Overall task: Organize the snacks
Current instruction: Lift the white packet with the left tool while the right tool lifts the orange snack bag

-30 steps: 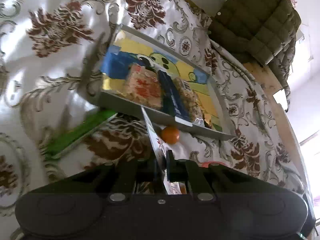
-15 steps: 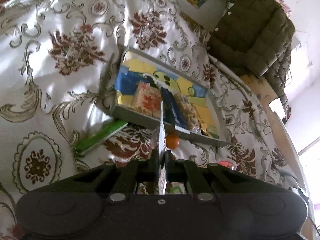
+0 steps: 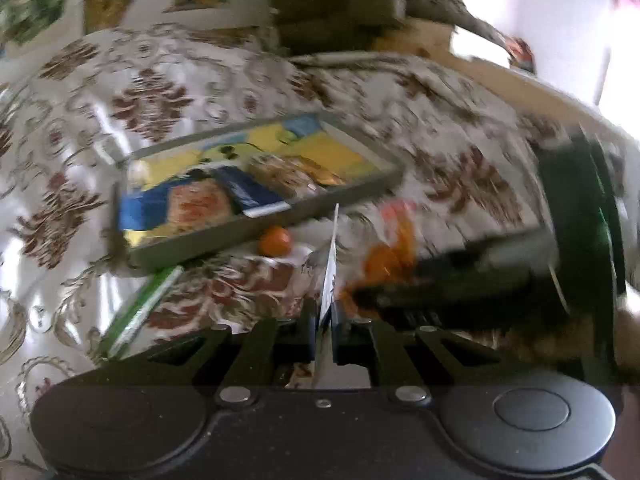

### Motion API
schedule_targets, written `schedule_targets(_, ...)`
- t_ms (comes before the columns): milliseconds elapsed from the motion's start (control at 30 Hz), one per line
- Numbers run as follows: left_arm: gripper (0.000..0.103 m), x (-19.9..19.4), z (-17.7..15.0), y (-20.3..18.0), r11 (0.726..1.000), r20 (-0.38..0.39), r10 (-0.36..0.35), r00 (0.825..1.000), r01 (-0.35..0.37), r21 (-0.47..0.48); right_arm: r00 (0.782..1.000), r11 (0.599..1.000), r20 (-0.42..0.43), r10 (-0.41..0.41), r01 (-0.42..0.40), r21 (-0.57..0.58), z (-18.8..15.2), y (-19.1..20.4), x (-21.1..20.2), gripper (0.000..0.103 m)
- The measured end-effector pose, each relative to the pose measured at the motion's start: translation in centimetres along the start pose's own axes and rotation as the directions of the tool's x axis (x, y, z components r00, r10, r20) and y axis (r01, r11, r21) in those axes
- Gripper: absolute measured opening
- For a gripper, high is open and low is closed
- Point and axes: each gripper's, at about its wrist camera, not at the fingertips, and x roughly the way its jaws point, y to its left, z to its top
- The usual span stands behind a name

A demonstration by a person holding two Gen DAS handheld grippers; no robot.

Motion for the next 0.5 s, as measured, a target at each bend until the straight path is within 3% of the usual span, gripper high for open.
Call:
schedule_targets(233,0.010,0.7,-1.3,-2.3,0.989,-0.053,-0.050,0.997,0.057,0.139,1.000,0.997,-0.014,-0.027,0.028,0.067,0.8,-2.7,0.3,0.053)
schedule_targets(367,0.011,1.2,-1.8,-3.6,0.976,-0.056,-0.035,0.998,0.046,0.212,0.999,0.990,-0.003,-0.042,0.042,0.136,1.3,-4.9,0.0,0.052)
schedule_targets(500,0.007,0.8,-2.0,-4.5,0.958,-0.003,0.015,1.000,-0.014,0.285,0.998,0.988,0.048,-0.050,0.042,0.150,1.9,-5.6,-0.5,0.051)
